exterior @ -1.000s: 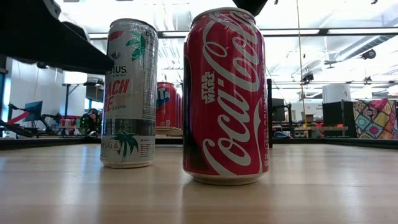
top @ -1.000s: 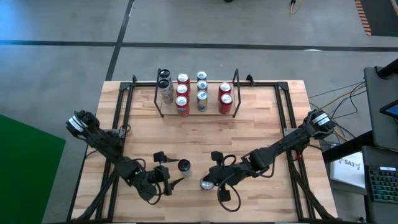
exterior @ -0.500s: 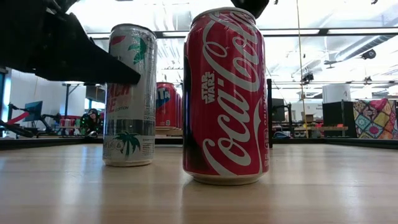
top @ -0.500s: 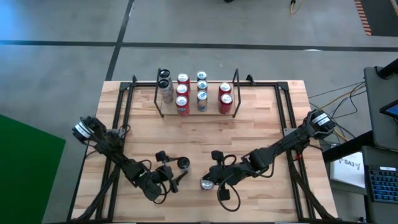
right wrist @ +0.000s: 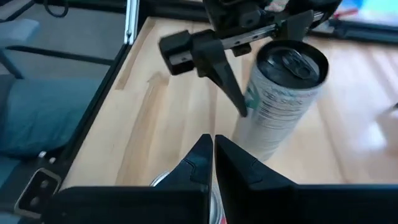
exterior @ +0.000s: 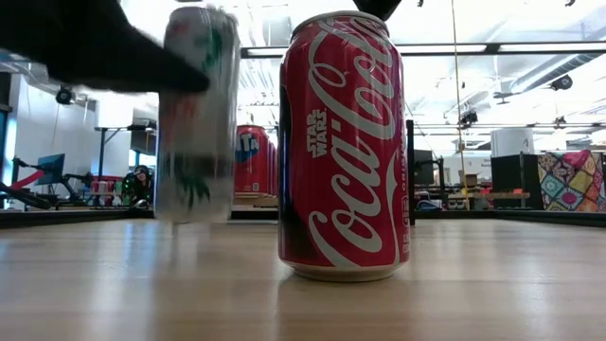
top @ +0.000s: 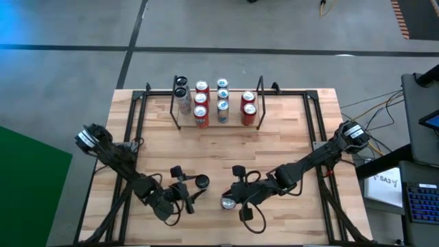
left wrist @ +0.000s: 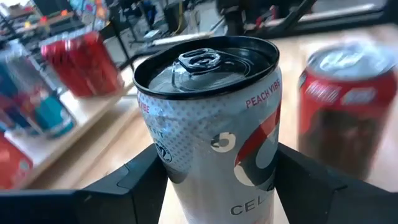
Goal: Place canned beverage on shelf
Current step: Put the white soda can on the shelf aligned with the other white soda cans
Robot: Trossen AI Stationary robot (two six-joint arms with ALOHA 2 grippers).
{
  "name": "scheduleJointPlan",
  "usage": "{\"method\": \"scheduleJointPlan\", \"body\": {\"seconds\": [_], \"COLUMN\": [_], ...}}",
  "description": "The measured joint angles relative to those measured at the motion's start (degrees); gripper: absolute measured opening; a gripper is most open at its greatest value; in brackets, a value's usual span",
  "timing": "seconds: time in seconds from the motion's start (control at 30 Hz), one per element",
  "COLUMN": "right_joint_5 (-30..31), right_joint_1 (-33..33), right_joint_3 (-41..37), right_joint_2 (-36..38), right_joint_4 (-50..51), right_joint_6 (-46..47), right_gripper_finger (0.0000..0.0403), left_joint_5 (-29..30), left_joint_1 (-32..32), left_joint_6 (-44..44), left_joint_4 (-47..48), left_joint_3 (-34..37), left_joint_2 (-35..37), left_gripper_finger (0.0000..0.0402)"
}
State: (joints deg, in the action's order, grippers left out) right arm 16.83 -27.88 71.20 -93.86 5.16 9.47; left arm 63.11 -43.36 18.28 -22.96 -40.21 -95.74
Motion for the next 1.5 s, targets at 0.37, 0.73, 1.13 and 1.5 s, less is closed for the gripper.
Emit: {"method": "scheduleJointPlan", "body": {"seconds": [0.37, 0.73, 1.13, 1.5], "right_joint_5": [9.0, 9.0, 5.0, -5.3], "right_joint_1": [0.2, 2.2, 8.8, 13.9], "right_joint_3": [-0.9, -0.9, -0.6, -0.5], "right_joint_2": [0.0, 0.0, 0.0, -0.3], "right_joint_4": [-12.1, -15.5, -18.5, -23.0], "right_joint_6": [-14.5, -14.8, -12.1, -13.5], "right_gripper_finger": [0.0009, 0.0037, 0.0276, 0.0373], "left_joint_5": [-6.0, -8.7, -6.6, -6.6], "left_joint_1": [-0.6, -0.7, 1.0, 5.7], "left_joint_6": [-17.5, -26.2, -26.4, -27.3], "left_joint_4": [0.3, 0.1, -1.6, -2.5], "left_joint_3": [0.8, 5.7, 8.3, 8.3], "left_joint_2": [12.7, 20.1, 23.1, 23.6], "left_gripper_finger": [0.0233, 0.0234, 0.0235, 0.0235]}}
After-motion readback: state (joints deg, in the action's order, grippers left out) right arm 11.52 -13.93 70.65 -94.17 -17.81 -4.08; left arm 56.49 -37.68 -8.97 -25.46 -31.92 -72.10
